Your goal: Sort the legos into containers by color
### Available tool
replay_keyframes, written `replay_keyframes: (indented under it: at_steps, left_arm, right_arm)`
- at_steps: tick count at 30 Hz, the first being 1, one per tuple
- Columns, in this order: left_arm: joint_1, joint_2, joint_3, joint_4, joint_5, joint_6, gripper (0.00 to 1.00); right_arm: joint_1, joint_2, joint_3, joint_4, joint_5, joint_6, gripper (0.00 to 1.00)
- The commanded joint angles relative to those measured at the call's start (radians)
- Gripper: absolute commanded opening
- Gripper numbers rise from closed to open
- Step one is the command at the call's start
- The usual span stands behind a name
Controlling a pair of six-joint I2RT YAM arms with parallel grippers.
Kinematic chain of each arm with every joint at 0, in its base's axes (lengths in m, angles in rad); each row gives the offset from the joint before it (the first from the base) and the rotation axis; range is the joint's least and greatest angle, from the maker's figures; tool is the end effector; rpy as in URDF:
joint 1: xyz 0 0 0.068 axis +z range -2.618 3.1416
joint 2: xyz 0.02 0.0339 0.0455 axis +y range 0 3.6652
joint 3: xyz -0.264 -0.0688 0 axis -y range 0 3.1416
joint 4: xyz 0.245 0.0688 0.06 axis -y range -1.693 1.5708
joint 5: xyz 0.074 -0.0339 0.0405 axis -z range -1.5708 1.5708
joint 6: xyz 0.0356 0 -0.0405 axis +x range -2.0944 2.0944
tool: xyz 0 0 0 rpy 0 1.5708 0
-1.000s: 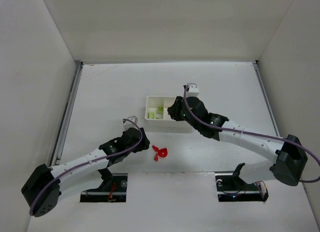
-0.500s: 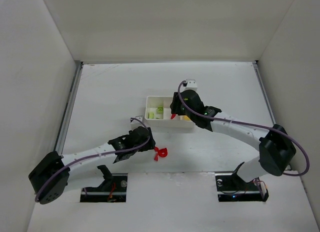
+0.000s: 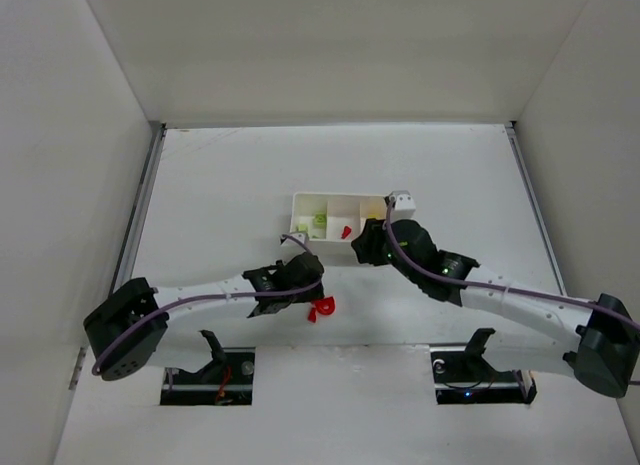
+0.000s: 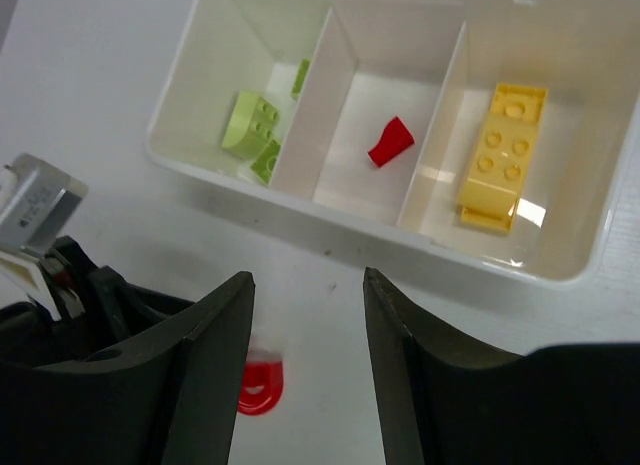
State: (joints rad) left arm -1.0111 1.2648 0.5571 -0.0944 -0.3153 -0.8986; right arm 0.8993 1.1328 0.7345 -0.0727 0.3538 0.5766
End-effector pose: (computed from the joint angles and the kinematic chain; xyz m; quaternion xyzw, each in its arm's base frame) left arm 0.1371 -0.1980 0.1740 -0.0073 0.9174 -0.2182 0.3327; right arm 0.1670 0.1903 0.2641 -0.0441 0.8431 0.2351 0.4815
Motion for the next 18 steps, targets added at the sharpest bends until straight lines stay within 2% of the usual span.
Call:
replay_keyframes:
  at_steps: [1,9,18]
  left_arm:
    - [-0.014,0.015,0.061,-0.126,-0.102,-0.148,0.45]
    - [-0.045,0.036,0.115,-0.315,-0.179,-0.232,0.45]
    - [-0.099,0.125,0.133,-0.283,-0.179,-0.342,0.46]
  right_arm:
    - [0.017,-0.031,-0.033,0.034,0.002,0.034,0.54]
    - [0.042,-0.061,-0.098,0.086,-0.006,0.034,0.54]
    - [0.089,-0.079,-0.142,0.143,-0.045,0.057,0.54]
